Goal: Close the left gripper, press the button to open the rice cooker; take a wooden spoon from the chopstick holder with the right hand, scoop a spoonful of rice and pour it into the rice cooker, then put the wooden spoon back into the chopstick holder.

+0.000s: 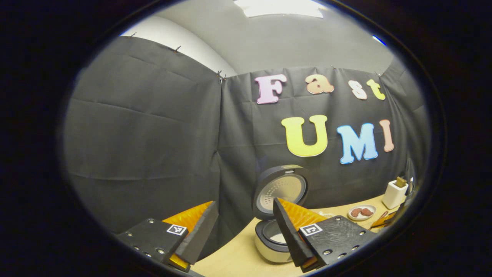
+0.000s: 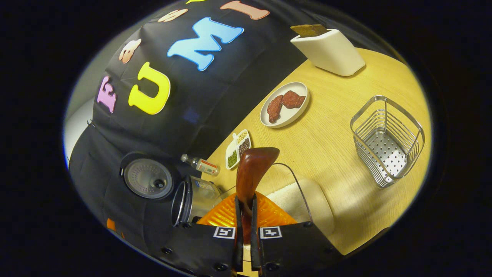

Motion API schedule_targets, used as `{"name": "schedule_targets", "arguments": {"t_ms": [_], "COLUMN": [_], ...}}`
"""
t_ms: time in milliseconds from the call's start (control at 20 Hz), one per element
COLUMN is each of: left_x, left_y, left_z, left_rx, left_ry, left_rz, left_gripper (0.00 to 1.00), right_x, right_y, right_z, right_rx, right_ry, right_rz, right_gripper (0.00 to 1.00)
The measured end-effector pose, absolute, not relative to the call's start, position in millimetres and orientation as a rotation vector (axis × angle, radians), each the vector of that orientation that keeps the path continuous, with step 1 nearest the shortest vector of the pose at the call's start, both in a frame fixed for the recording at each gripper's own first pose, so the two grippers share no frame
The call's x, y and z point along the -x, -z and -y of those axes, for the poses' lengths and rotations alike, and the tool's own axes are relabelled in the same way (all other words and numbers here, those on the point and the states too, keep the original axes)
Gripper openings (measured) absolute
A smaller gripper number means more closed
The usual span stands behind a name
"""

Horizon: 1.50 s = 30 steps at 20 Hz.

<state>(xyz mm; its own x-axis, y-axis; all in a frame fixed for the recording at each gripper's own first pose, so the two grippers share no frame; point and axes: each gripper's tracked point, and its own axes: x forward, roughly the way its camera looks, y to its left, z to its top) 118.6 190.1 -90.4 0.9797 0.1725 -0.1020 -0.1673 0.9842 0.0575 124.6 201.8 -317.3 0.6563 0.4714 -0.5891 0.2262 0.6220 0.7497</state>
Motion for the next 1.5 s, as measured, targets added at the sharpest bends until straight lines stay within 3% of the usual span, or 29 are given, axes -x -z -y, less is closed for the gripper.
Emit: {"name": "schedule_targets", "arguments": {"t_ms": [200,250,350,450,700,750,1000,1350,1400,1500], "left_x": [-121.6,-123.2,-123.7,-122.7,-119.7,-118.5,-111.5,-98.6,-96.5,-91.3], "left_y": [90.0,90.8,91.6,91.0,92.7,94.1,96.6,103.2,104.0,107.4], "left_z": [-181.8,-179.4,-178.3,-178.8,-190.1,-193.7,-210.3,-240.5,-246.2,-256.1], "left_rx": [-0.038,-0.035,-0.03,-0.024,-0.011,-0.006,-0.006,-0.005,-0.005,-0.003], "left_ry": [-0.159,-0.158,-0.155,-0.153,-0.171,-0.177,-0.197,-0.248,-0.257,-0.276], "left_rz": [-0.101,-0.1,-0.099,-0.098,-0.096,-0.099,-0.104,-0.12,-0.124,-0.132], "left_gripper": [0.86,0.9,0.86,0.9,0.86,0.86,0.86,0.86,0.9,0.9], "right_x": [-130.9,-132.6,-135.8,-141.1,-148.9,-150.6,-162.8,-182.1,-183.9,-189.7], "right_y": [296.7,290.4,278.0,266.5,231.8,226.1,206.2,186.6,185.5,183.7], "right_z": [-191.9,-190.5,-190.3,-192.5,-211.5,-216.2,-250.9,-313.5,-323.7,-342.5], "right_rx": [-1.016,-1.038,-1.084,-1.126,-1.173,-1.178,-1.184,-1.181,-1.184,-1.188], "right_ry": [-0.153,-0.154,-0.158,-0.169,-0.231,-0.243,-0.313,-0.414,-0.427,-0.45], "right_rz": [-0.849,-0.842,-0.83,-0.815,-0.787,-0.784,-0.766,-0.769,-0.774,-0.779], "right_gripper": [0.09,0.06,0.09,0.09,0.08,0.12,0.05,0.05,0.05,0.09]}}
